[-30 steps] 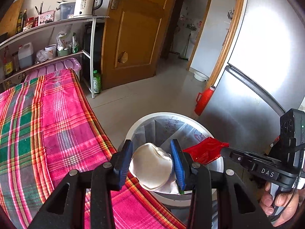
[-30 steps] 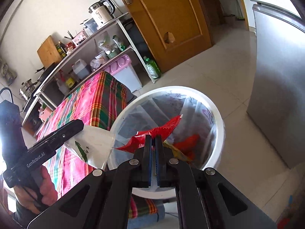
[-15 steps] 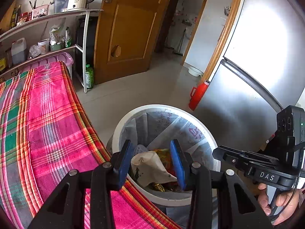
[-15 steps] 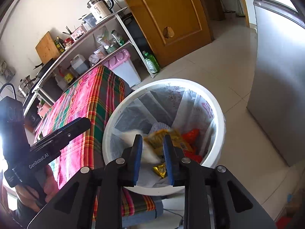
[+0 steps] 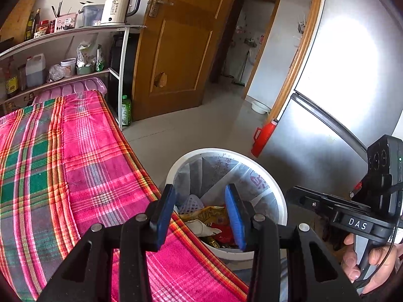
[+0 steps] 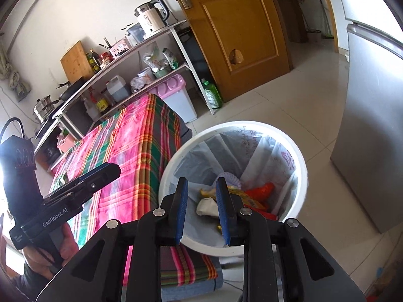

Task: Collect trash
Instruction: 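Open both tools to drop the paper cup and red bag into the bin, then move both tools back over the table toward the clear cup and green bag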

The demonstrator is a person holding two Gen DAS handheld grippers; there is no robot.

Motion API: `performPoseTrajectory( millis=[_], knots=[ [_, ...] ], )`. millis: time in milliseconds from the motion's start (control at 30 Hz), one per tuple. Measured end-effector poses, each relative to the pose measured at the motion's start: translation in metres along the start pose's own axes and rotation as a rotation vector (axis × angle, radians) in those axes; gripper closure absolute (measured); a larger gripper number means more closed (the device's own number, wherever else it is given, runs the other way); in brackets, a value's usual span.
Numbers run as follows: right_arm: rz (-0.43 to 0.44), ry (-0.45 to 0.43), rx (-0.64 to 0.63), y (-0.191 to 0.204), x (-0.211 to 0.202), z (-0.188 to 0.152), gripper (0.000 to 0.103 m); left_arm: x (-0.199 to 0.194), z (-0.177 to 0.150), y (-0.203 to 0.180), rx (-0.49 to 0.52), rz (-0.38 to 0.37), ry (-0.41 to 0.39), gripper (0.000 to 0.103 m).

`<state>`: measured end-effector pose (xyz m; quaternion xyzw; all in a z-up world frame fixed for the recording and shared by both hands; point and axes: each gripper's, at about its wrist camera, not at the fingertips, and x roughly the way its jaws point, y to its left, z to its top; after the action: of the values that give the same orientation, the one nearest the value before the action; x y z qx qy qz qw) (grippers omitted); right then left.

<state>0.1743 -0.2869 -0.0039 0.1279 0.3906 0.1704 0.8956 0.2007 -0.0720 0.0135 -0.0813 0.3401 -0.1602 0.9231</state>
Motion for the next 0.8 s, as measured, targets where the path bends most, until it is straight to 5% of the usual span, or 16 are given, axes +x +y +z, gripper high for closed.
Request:
performPoseTrajectory(
  millis=[800],
  knots=[
    [0.117, -0.031, -0.203, 0.097, -0.009, -0.019, 0.067, -0.090, -0.030, 0.047, -0.069, 0.137, -0.106, 0.060]
  ],
)
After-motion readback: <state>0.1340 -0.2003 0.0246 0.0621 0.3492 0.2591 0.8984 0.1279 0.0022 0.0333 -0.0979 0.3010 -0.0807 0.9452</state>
